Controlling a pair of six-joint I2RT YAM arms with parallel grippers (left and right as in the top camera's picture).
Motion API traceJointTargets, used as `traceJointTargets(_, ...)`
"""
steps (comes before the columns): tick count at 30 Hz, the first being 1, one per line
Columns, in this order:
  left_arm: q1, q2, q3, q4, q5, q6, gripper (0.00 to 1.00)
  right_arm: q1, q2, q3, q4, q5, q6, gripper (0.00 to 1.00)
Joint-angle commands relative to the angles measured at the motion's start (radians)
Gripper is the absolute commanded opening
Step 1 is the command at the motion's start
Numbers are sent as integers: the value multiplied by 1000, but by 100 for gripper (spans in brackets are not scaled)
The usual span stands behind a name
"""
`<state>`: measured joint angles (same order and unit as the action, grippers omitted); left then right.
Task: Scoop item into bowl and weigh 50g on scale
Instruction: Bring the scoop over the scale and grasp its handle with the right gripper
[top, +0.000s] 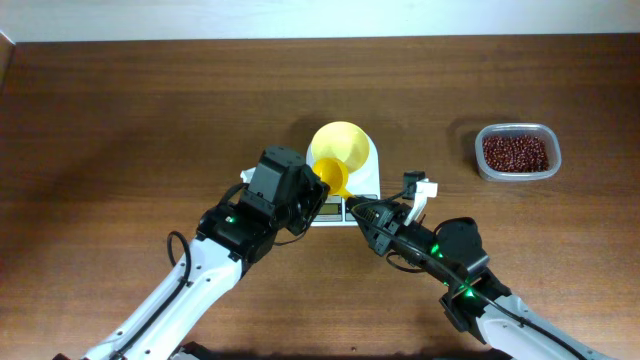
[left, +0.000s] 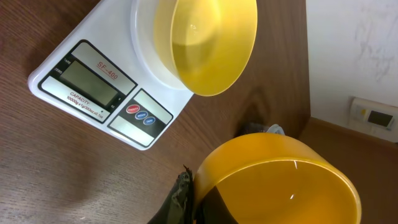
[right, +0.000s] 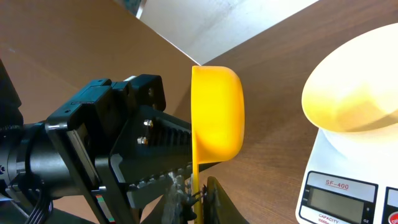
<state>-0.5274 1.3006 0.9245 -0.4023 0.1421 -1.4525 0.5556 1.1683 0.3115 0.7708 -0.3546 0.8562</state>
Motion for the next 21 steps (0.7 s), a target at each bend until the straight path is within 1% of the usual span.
traceJointTargets(1, -2, 3, 0, -4, -11, -2, 0, 8, 3, 15, 4, 23, -11, 12)
traceJointTargets(6, -2, 3, 0, -19, -11, -2, 0, 8, 3, 15, 4, 27, -11, 8)
traceJointTargets(8, -2, 3, 0, -19, -11, -2, 0, 8, 3, 15, 4, 27, -11, 4)
traceJointTargets(11, -2, 3, 1, -19, -11, -2, 0, 8, 3, 15, 4, 27, -11, 4)
traceJointTargets(13, -2, 3, 0, -30, -11, -2, 15, 8, 3, 15, 3, 27, -11, 4)
traceJointTargets(14, -2, 3, 0, -34, -11, -2, 27, 8, 3, 15, 3, 27, -11, 4)
traceJointTargets(15, -2, 3, 0, -37, -11, -2, 34, 8, 3, 15, 3, 27, -11, 4)
traceJointTargets(16, -2, 3, 1, -37, -11, -2, 39, 8, 3, 15, 3, 27, -11, 4)
traceJointTargets(17, -2, 3, 0, -37, -12, -2, 50, 8, 3, 15, 3, 27, -11, 4)
traceJointTargets(19, -2, 3, 0, -37, -60, 13, 57, 8, 3, 15, -6, 27, -11, 4)
traceJointTargets(21, 0, 3, 1, -25, -64, 167, 59, 7, 3, 15, -39, 26, -11, 4)
